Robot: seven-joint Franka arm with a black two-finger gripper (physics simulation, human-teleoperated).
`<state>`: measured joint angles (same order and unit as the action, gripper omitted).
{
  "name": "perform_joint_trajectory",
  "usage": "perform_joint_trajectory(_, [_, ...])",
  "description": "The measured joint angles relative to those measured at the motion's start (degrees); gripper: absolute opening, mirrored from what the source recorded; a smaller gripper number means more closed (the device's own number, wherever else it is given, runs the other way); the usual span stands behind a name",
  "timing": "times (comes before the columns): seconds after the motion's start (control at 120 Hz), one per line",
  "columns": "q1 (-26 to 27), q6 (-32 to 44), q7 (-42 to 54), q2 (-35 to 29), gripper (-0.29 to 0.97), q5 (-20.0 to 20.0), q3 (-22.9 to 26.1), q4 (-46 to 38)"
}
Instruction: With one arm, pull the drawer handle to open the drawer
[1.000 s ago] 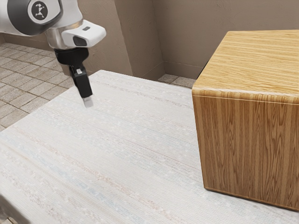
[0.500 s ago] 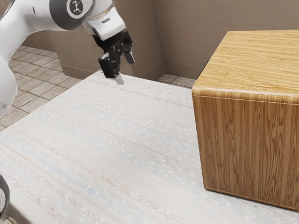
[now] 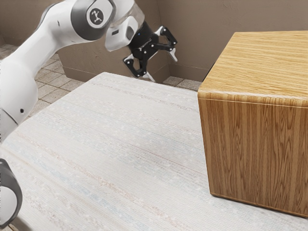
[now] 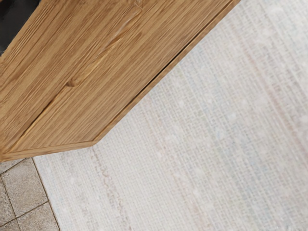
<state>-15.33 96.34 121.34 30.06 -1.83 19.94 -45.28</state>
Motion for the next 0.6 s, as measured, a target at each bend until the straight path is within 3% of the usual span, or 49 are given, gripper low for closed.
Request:
perform_joint_trajectory(0.358, [-3.42,4.46,22.63,5.31,0.33,-0.22,12.63,3.01])
perform_joint_trajectory(0.6, [-5.31,5.97,32.63,7.75,0.25,-2.06,19.35,3.18])
